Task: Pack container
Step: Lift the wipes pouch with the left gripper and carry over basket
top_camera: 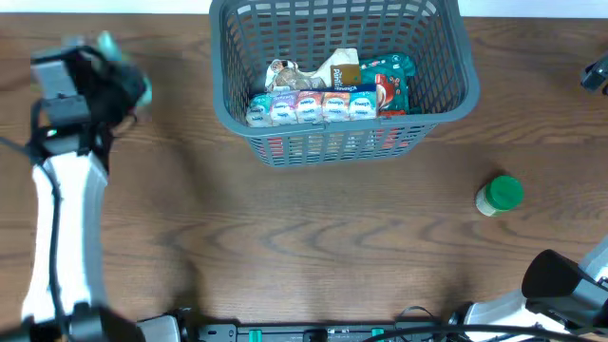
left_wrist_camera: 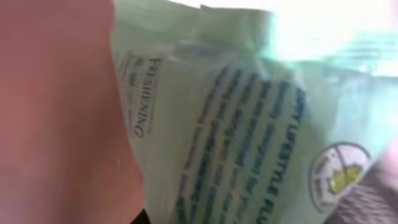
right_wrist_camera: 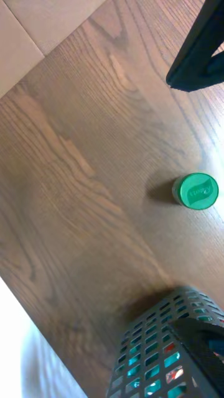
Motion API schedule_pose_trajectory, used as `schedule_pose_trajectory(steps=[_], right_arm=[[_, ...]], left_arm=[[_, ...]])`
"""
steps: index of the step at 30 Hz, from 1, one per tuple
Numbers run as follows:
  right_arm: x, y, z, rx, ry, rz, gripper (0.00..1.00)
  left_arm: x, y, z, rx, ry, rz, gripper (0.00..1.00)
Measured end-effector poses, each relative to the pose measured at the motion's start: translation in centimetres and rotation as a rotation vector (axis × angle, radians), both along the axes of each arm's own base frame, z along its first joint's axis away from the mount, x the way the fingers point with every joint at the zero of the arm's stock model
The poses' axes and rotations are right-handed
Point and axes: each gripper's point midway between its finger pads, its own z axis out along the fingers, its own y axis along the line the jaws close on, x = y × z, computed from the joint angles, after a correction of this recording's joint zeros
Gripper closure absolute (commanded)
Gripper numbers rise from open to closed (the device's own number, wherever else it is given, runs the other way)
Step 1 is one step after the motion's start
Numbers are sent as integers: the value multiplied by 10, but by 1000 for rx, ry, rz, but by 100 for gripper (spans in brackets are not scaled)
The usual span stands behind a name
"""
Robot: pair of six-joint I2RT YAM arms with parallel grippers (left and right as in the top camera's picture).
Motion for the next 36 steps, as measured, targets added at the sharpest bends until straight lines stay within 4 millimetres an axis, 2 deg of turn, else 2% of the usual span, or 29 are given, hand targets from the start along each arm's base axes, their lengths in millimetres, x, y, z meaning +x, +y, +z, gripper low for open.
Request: schedule_pose_trajectory(steps=[3,5,8,10,16,21,26,30,31,32,35,36], right_arm=[[0,0,0,0,0,0,1],[0,0,0,0,0,0,1],[0,0,0,0,0,0,1],[0,0,0,0,0,0,1],[0,0,0,0,1,0,1],[-2,1,-2,6,11,0,1],[-3,2,-2,8,14,0,1],[-3,2,-2,8,14,0,1],[-3,2,-2,8,14,0,1],[-3,2,-2,8,14,0,1],[-3,2,-2,8,14,0,1],[-3,2,-2,8,14,0,1]], left_arm=[[-5,-23,66,38,-212,-130,94],[-13,-44,101,53,-323,-224,94],[-24,-81,128,54,-410,-367,94],[-30,-106,136,47,-440,-453,94],[-45,-184,143,36,-516,-679,94],[-48,-232,135,20,-544,-808,94],[-32,-268,96,-15,-461,-878,94],[-16,-281,63,-33,-384,-898,94],[-13,-283,55,-36,-367,-899,89],[-10,-283,49,-39,-353,-899,66],[-6,-284,40,-40,-334,-899,9],[-6,-284,40,-40,-334,-900,1]])
